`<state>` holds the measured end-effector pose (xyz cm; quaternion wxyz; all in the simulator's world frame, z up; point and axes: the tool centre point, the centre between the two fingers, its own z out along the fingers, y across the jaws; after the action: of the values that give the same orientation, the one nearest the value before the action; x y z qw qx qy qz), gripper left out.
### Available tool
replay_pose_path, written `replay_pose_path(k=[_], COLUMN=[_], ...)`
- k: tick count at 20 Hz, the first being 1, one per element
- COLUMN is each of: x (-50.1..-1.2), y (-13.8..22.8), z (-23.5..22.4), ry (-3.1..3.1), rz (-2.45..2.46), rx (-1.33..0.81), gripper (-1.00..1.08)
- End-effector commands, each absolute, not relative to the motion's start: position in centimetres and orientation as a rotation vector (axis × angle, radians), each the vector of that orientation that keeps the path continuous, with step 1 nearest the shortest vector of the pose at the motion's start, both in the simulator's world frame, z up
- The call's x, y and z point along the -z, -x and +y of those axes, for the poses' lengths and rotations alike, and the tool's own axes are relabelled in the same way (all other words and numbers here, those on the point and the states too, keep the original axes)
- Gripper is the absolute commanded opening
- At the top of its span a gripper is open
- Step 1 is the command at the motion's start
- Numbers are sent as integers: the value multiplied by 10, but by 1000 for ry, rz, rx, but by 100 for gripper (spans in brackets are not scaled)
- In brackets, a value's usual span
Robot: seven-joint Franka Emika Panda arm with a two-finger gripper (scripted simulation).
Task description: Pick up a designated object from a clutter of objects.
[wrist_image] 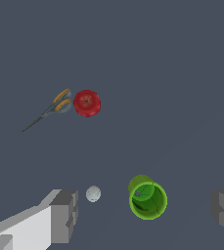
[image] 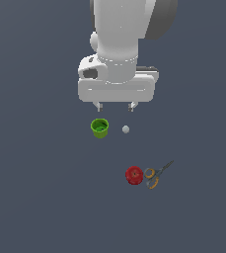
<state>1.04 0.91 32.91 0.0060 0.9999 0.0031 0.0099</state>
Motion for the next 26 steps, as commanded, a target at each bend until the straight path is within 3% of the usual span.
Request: replay_pose_path(k=[1, 17, 26], x=[-329, -317, -277], y=[-10, -5, 2], z=[9, 22, 32], ry=[-3130, -3113, -3113], rz=[10, 105, 114], rx=[-31, 27, 23], gripper=[100, 100, 100])
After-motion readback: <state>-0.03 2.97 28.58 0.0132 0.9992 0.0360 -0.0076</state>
